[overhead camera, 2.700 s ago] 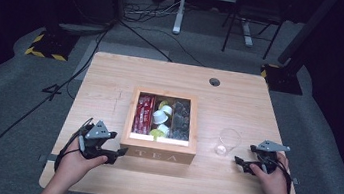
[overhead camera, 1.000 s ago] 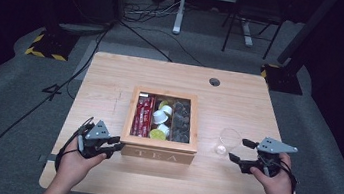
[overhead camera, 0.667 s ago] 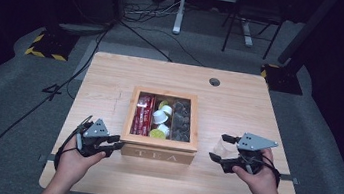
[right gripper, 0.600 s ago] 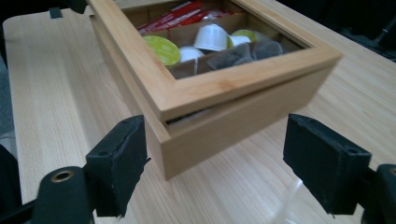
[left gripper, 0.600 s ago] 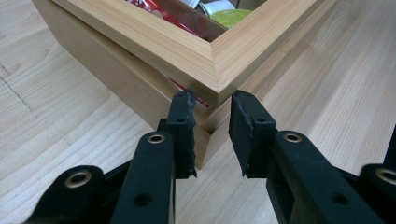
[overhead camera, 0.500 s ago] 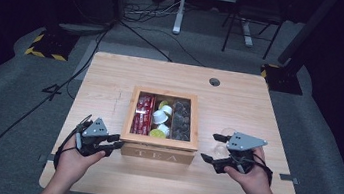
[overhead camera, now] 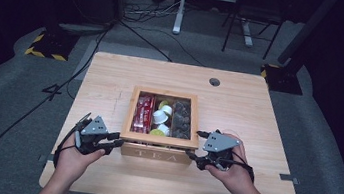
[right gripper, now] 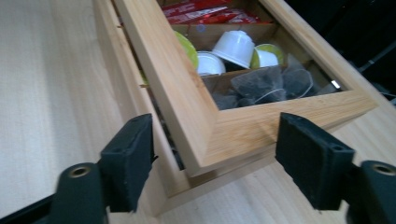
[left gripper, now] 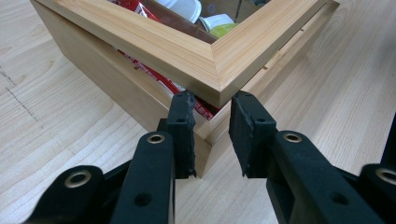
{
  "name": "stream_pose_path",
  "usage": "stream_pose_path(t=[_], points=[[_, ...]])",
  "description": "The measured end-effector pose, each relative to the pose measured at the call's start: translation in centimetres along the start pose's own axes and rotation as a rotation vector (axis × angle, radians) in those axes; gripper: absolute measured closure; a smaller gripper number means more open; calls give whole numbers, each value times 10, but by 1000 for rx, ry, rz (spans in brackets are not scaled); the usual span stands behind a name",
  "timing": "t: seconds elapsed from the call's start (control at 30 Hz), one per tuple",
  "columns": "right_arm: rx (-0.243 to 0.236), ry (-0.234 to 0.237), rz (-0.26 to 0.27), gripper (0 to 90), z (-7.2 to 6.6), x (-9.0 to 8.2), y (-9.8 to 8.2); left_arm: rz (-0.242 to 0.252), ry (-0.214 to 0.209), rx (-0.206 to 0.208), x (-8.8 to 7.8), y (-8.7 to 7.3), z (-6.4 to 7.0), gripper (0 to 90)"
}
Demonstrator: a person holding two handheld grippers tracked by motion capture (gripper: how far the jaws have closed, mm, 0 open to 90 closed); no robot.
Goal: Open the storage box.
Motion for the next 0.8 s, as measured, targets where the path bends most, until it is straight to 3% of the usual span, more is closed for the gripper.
stream_pose_path(t=[0.17, 0.4, 0.5, 0.6, 0.8], points=[[-41, -31, -4, 338, 2, 1, 0, 11, -1, -2, -1, 1, 0, 704], [-57, -29, -5, 346, 4, 0, 1, 26, -4, -3, 0, 1, 0, 687], [-73, -34, 2, 365, 6, -3, 5, 65, 8, -1, -1, 3, -1, 621], [-85, -27, -2, 370, 8, -4, 8, 88, 40, -16, -1, 3, -3, 489], [-100, -16, 9, 415, 15, -9, 15, 92, 46, -28, -1, 2, -5, 439]])
Point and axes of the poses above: each handheld gripper's, and its own axes: x roughly forward along the jaws, y roughly out of its top, z roughly to its right, the point moved 2 cm from there along x, roughly forward along the jaws, and after that the axes turned 13 degrees about -x, right-handed, at the moved point
